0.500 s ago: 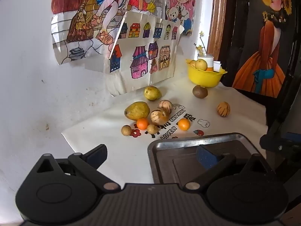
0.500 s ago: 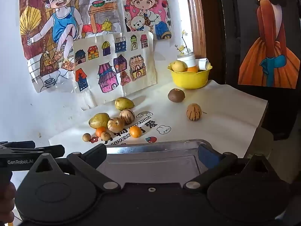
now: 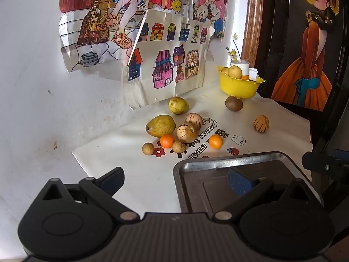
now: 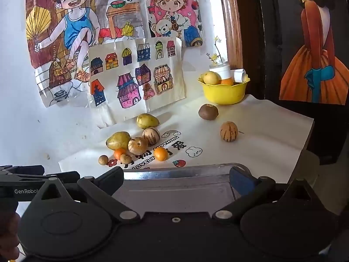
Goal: Organize fruits
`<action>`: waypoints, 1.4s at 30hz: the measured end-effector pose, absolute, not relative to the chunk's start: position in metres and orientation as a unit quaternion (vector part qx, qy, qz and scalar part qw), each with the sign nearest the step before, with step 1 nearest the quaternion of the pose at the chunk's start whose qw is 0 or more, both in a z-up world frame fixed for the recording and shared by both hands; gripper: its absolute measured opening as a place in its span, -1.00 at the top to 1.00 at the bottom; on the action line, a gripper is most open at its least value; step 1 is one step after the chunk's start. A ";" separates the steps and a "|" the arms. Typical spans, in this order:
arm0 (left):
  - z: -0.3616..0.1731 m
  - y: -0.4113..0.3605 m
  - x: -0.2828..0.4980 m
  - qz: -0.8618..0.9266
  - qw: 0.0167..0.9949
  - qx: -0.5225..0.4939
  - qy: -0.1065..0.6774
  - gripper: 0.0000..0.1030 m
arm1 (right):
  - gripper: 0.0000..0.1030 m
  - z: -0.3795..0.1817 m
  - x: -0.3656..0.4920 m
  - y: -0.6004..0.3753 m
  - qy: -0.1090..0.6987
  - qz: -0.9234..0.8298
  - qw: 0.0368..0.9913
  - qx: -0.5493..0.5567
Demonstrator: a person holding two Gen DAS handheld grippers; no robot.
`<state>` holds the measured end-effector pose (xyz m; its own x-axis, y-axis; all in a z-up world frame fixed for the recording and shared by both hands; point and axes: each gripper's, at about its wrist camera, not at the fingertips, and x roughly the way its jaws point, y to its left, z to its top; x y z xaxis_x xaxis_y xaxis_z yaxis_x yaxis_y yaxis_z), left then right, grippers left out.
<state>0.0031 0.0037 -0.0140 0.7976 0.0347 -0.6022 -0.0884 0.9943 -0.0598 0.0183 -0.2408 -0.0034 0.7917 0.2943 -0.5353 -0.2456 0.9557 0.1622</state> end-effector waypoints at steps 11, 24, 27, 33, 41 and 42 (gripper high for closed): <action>-0.011 -0.001 0.005 0.036 0.946 -0.041 0.320 -0.99 | -0.99 -0.007 0.020 -0.243 0.287 0.144 0.946 0.041; -0.010 -0.003 0.008 0.035 0.946 -0.041 0.320 -0.99 | -0.99 -0.009 0.021 -0.243 0.285 0.144 0.947 0.042; -0.009 -0.003 0.008 0.036 0.946 -0.042 0.320 -0.99 | -0.99 -0.010 0.021 -0.244 0.284 0.145 0.947 0.041; -0.010 -0.003 0.007 0.035 0.946 -0.042 0.320 -0.99 | -0.99 -0.009 0.021 -0.242 0.284 0.144 0.947 0.040; -0.010 -0.003 0.007 0.034 0.946 -0.041 0.319 -0.99 | -0.99 -0.009 0.020 -0.241 0.283 0.143 0.947 0.041; -0.010 -0.003 0.007 0.034 0.946 -0.041 0.319 -0.99 | -0.99 -0.009 0.020 -0.242 0.283 0.143 0.947 0.041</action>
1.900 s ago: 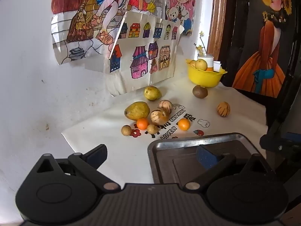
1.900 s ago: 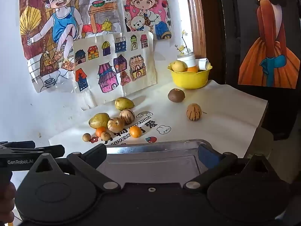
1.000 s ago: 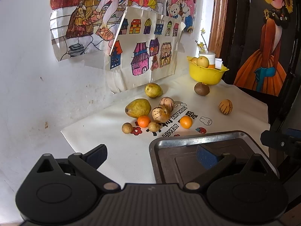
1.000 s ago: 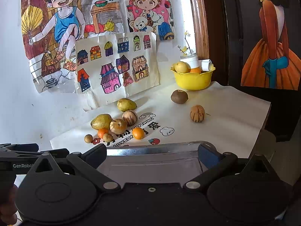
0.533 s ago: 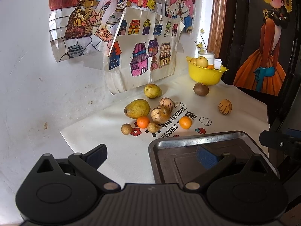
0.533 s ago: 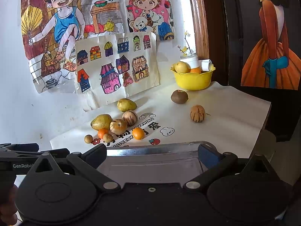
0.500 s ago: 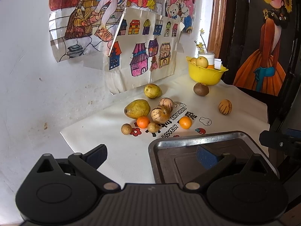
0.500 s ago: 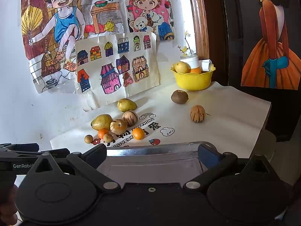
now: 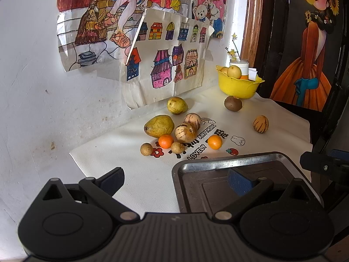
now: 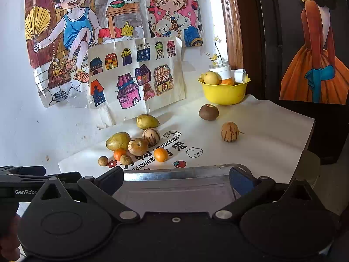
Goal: Organize fruits
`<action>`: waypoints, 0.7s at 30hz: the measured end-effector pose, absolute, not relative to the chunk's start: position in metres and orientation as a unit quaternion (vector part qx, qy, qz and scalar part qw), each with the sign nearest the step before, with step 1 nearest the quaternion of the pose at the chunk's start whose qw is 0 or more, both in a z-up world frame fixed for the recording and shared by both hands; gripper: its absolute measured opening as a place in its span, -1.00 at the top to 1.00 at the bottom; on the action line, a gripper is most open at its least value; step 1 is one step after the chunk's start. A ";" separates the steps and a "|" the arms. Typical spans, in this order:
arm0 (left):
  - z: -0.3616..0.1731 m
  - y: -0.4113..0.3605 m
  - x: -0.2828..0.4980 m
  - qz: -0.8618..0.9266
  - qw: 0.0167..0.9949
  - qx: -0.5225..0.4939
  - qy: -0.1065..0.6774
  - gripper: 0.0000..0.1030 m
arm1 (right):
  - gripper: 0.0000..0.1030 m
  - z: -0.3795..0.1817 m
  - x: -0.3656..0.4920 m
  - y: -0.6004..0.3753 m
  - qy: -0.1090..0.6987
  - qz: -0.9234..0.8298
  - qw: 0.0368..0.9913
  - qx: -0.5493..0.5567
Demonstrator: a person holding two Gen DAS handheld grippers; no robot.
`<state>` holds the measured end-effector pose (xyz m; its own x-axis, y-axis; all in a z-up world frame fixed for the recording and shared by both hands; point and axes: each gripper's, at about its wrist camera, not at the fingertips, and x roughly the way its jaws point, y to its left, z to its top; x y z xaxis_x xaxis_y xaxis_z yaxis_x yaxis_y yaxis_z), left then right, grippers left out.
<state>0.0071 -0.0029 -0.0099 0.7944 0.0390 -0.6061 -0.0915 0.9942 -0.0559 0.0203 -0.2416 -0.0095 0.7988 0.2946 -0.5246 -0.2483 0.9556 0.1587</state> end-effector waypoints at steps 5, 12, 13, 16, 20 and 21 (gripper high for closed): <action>-0.010 -0.003 0.007 0.035 0.946 -0.042 0.319 -0.99 | -0.99 -0.010 0.020 -0.241 0.283 0.144 0.947 0.040; -0.010 -0.003 0.007 0.035 0.946 -0.042 0.319 -0.99 | -0.99 -0.010 0.020 -0.240 0.283 0.144 0.947 0.040; -0.010 -0.003 0.007 0.035 0.946 -0.042 0.319 -0.99 | -0.99 -0.010 0.020 -0.241 0.283 0.144 0.947 0.041; -0.010 -0.003 0.007 0.035 0.946 -0.042 0.319 -0.99 | -0.99 -0.010 0.020 -0.240 0.283 0.144 0.947 0.041; -0.010 -0.003 0.007 0.035 0.946 -0.042 0.319 -0.99 | -0.99 -0.010 0.020 -0.239 0.283 0.144 0.947 0.041; -0.010 -0.003 0.007 0.035 0.946 -0.042 0.319 -0.99 | -0.99 -0.010 0.020 -0.239 0.283 0.144 0.947 0.041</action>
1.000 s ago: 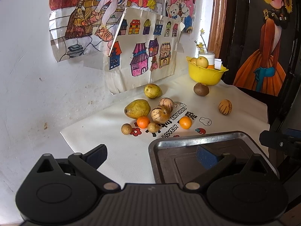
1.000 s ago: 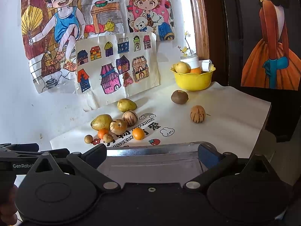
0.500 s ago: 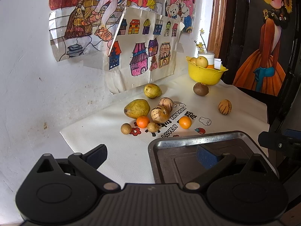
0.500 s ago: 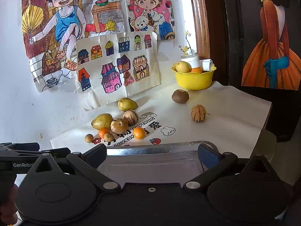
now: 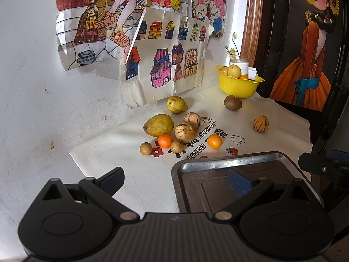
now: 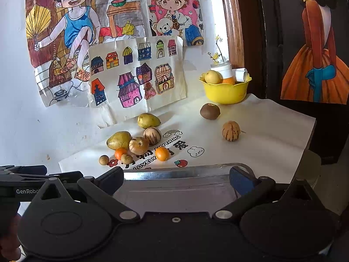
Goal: Organize fruits
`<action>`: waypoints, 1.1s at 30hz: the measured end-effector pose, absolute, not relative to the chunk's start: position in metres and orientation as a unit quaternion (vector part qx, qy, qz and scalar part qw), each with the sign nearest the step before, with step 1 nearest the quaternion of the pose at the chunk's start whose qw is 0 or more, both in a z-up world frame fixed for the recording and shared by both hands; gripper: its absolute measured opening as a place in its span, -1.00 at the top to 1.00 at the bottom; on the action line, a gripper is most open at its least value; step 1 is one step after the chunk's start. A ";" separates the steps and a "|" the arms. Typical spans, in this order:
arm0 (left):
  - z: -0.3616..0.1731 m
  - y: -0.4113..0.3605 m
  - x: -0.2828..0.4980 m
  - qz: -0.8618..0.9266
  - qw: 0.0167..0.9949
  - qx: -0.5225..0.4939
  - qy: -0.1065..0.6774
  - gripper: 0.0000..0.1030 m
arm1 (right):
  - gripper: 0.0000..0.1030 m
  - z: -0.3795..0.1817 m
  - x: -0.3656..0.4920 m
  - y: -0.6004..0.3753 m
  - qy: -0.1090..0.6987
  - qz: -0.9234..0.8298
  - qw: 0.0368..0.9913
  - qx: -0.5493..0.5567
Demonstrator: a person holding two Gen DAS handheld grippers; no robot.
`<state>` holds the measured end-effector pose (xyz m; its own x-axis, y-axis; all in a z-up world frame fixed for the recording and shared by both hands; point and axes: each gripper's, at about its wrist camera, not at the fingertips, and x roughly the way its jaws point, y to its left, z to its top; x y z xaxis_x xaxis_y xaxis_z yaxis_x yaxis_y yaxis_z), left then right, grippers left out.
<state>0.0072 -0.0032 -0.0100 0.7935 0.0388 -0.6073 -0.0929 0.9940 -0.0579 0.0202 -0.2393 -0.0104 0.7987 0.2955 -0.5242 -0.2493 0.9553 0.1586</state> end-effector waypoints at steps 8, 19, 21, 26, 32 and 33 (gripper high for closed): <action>-0.010 -0.004 0.007 0.035 0.946 -0.042 0.319 -0.99 | -0.99 -0.011 0.020 -0.239 0.282 0.144 0.948 0.040; -0.014 -0.004 0.011 0.030 0.944 -0.047 0.325 -0.99 | -0.99 -0.011 0.023 -0.238 0.282 0.143 0.948 0.039; -0.017 0.000 0.014 0.027 0.943 -0.057 0.328 -0.99 | -0.99 -0.011 0.025 -0.237 0.283 0.143 0.948 0.038; -0.024 0.007 0.023 0.030 0.940 -0.059 0.335 -0.99 | -0.99 -0.011 0.032 -0.238 0.278 0.147 0.949 0.038; -0.022 0.018 0.035 0.026 0.944 -0.090 0.315 -0.99 | -0.99 -0.008 0.046 -0.234 0.274 0.155 0.949 0.026; -0.023 0.022 0.038 0.022 0.942 -0.104 0.319 -0.99 | -0.99 -0.008 0.048 -0.233 0.275 0.155 0.948 0.024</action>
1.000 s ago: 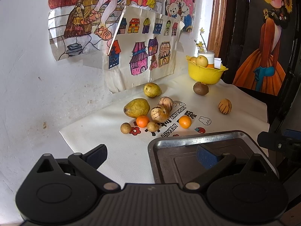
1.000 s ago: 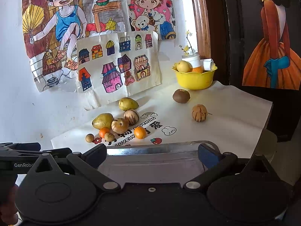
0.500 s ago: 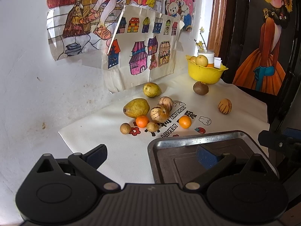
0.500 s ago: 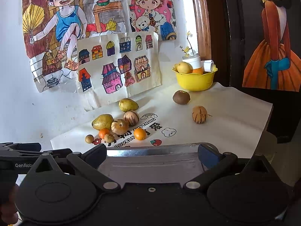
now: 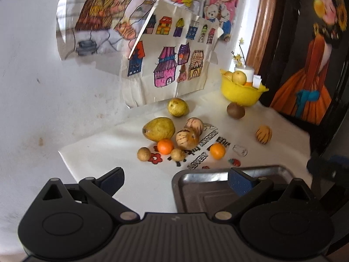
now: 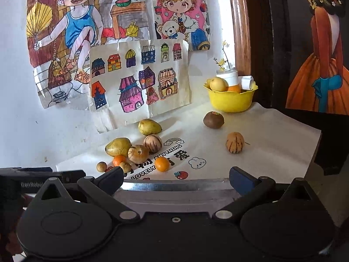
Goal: Organize fruits
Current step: 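Grasp a small round brown fruit with the left tool while the right tool grasps another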
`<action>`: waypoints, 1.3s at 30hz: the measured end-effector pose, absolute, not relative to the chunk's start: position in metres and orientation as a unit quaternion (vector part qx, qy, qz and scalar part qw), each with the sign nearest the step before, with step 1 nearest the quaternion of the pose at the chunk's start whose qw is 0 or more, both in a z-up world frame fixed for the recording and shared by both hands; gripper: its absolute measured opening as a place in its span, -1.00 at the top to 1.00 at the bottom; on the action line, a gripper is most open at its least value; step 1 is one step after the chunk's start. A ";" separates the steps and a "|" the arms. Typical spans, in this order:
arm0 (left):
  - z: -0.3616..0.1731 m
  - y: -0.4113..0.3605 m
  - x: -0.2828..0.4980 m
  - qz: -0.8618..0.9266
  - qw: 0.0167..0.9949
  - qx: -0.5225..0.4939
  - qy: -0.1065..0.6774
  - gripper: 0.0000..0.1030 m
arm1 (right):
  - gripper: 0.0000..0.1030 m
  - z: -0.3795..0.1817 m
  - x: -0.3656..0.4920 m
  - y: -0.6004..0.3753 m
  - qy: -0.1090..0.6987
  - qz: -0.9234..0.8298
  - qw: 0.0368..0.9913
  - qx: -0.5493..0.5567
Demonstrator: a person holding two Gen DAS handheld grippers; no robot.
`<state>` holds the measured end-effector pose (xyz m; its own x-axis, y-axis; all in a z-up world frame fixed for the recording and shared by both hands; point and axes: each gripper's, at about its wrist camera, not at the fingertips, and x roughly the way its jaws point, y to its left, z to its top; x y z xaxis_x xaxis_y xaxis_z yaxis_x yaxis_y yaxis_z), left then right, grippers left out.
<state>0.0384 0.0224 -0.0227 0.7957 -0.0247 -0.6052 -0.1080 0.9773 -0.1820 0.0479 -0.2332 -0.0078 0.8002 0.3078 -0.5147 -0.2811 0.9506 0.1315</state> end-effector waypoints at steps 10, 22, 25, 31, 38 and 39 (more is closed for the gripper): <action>-0.055 0.059 0.083 0.049 0.929 -0.117 0.347 -0.99 | -0.99 -0.013 0.080 -0.222 0.313 0.162 0.935 0.031; -0.086 0.077 0.142 0.056 0.915 -0.083 0.390 -0.76 | -0.99 -0.017 0.121 -0.197 0.329 0.176 0.928 0.023; -0.092 0.080 0.149 0.047 0.917 -0.080 0.387 -0.65 | -0.99 -0.023 0.129 -0.191 0.336 0.177 0.925 0.018; -0.103 0.083 0.161 0.026 0.920 -0.080 0.384 -0.13 | -0.99 -0.033 0.145 -0.180 0.346 0.181 0.920 0.013; -0.106 0.077 0.166 0.007 0.924 -0.065 0.378 0.27 | -0.99 -0.043 0.158 -0.170 0.359 0.184 0.915 0.010; -0.106 0.076 0.166 0.007 0.924 -0.064 0.377 0.29 | -0.99 -0.044 0.159 -0.169 0.360 0.185 0.914 0.009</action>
